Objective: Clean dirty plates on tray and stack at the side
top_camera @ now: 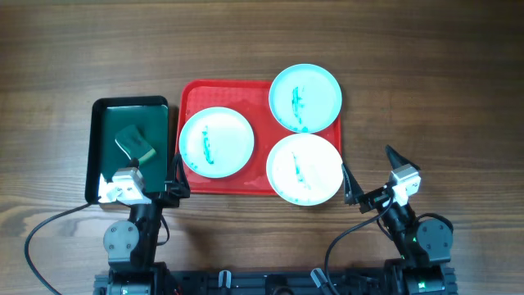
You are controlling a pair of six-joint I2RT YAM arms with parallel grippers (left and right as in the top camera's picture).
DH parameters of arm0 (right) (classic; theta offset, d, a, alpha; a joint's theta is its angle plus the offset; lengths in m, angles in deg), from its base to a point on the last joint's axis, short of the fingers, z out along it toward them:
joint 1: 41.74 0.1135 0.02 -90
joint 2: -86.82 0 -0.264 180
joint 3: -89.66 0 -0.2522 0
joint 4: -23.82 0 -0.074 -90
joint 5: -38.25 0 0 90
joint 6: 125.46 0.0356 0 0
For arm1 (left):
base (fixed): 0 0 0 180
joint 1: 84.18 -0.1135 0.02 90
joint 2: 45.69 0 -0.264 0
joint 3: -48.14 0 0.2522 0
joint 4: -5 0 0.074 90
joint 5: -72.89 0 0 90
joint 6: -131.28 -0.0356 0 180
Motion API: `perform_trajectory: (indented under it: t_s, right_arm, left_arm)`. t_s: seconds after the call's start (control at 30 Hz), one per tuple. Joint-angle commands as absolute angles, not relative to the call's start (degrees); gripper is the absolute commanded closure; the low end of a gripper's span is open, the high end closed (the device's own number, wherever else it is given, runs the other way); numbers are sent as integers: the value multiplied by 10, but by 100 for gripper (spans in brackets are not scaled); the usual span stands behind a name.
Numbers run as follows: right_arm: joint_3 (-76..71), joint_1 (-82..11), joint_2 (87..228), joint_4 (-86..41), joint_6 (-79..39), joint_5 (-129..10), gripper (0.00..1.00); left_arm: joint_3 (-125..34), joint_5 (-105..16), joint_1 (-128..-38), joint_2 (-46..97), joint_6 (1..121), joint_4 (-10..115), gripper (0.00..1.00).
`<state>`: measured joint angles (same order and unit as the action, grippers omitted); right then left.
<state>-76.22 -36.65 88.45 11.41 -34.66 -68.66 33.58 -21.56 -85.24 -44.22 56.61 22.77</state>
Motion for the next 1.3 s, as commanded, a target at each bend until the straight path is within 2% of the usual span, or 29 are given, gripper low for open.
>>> perform_trajectory:
  t_s: [0.0, 1.27]
  right_arm:
    - [-763, -369, 882, 115, -339, -694, 1]
    - [-763, -369, 882, 115, -344, -675, 0]
  left_arm:
    - [340, -226, -848, -442, 569, 226, 0]
    - [340, -226, -848, -442, 569, 226, 0]
